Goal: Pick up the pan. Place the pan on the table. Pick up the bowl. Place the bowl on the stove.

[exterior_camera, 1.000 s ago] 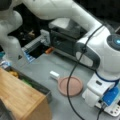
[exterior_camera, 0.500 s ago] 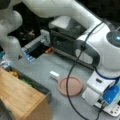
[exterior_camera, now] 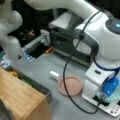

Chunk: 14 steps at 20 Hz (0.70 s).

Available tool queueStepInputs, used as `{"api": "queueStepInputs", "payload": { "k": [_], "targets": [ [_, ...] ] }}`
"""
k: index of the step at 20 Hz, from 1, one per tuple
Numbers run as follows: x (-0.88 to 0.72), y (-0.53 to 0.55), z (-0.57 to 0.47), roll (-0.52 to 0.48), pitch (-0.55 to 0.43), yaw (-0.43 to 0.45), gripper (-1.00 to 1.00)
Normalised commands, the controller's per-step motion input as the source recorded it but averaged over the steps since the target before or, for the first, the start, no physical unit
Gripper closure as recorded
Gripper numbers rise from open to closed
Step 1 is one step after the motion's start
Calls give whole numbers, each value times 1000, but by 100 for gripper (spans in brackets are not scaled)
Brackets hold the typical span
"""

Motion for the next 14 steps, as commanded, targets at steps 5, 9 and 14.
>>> {"api": "queueStepInputs", "payload": {
  "k": [5, 9, 14],
  "targets": [
    [-294, 76, 75, -146, -55, 35, -100],
    [-439, 109, 70, -143, -78, 39, -100],
    [-568, 134, 74, -164, -105, 43, -100]
  ]
}}
